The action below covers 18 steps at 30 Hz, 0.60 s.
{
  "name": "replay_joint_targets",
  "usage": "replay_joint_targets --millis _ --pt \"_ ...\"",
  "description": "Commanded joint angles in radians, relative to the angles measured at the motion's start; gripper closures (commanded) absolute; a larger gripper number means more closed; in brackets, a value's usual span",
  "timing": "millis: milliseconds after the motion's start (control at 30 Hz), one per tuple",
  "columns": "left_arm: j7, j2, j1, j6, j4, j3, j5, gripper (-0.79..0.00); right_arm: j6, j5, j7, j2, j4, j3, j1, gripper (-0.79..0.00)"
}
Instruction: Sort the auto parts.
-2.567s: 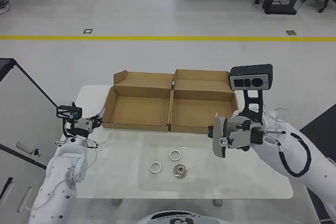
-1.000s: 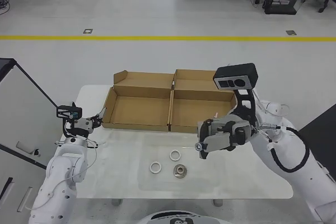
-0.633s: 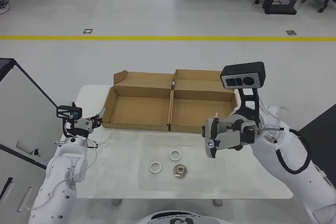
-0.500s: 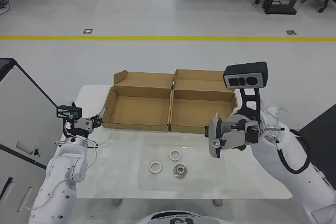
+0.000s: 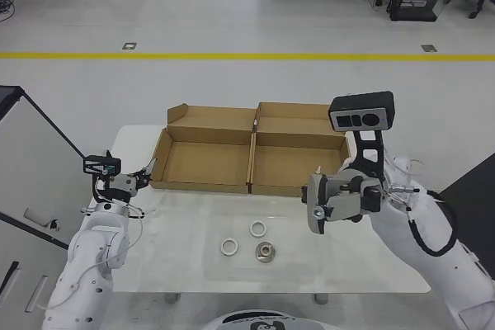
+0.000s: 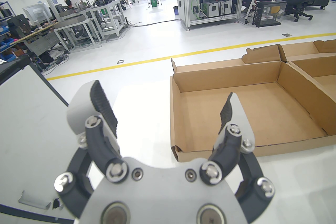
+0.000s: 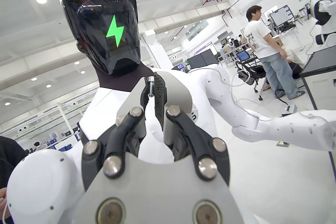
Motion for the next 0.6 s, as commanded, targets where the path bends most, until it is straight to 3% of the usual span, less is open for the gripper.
replay_joint_targets --millis 0,133,333,567 --pt "0.000 0.000 0.000 0.000 0.000 0.000 0.000 -0.785 0.000 0.000 0.000 0.000 0.000 0.000 0.000 0.000" --pt "0.000 0.000 0.000 0.000 0.000 0.000 0.000 -0.785 0.015 -0.031 -0.018 0.000 -0.004 0.008 0.000 0.000" --pt "0.000 0.000 0.000 0.000 0.000 0.000 0.000 -0.785 0.159 -0.226 -0.092 0.006 0.029 0.069 0.035 0.000" --pt "0.000 0.000 0.000 0.000 0.000 0.000 0.000 -0.785 0.438 -0.629 -0.048 0.037 0.058 0.176 0.128 0.000"
